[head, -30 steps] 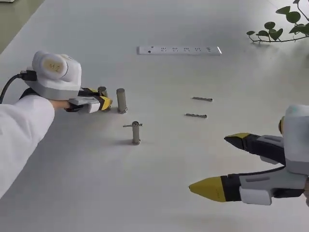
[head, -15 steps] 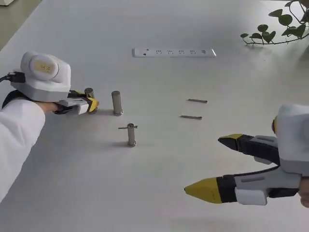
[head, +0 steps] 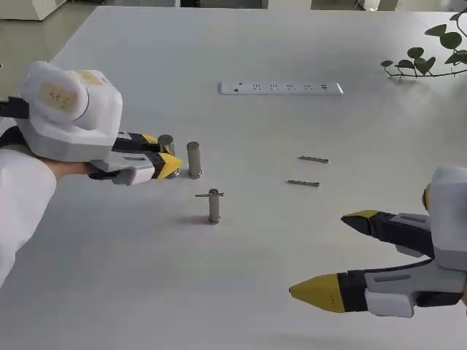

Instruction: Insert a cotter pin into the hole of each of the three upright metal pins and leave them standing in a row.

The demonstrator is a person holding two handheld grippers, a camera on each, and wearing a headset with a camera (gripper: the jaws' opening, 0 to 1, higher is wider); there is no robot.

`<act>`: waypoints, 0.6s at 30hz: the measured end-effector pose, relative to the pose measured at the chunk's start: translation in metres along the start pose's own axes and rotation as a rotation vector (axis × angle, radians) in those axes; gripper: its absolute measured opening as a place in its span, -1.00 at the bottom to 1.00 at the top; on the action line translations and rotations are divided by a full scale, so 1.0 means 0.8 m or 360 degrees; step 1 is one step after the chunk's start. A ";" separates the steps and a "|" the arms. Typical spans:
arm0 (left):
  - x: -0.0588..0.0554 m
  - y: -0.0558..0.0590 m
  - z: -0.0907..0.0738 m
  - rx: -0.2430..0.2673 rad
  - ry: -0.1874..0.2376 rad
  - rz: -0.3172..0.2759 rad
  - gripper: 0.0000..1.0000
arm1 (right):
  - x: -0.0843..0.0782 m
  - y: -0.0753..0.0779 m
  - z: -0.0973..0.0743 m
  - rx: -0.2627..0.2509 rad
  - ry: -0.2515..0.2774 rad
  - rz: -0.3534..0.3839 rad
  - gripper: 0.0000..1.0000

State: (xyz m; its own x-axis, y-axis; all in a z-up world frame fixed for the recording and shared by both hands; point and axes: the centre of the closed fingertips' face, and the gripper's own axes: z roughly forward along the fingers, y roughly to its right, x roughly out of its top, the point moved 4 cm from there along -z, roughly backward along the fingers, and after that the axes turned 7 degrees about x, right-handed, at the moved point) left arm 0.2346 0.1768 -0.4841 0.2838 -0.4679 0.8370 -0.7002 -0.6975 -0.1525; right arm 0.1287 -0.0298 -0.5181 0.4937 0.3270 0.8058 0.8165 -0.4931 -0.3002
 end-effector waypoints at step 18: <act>0.004 0.099 0.013 -0.0261 0.0018 0.0040 -0.78 | -0.003 0.000 -0.002 -0.0004 0.0027 0.0013 0.82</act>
State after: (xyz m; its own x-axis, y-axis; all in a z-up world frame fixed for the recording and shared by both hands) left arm 0.1872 0.1144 -0.4994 0.2582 -0.4773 0.8399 -0.8048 -0.5873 -0.0864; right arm 0.1269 -0.0315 -0.5191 0.4952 0.3096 0.8118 0.8118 -0.4977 -0.3054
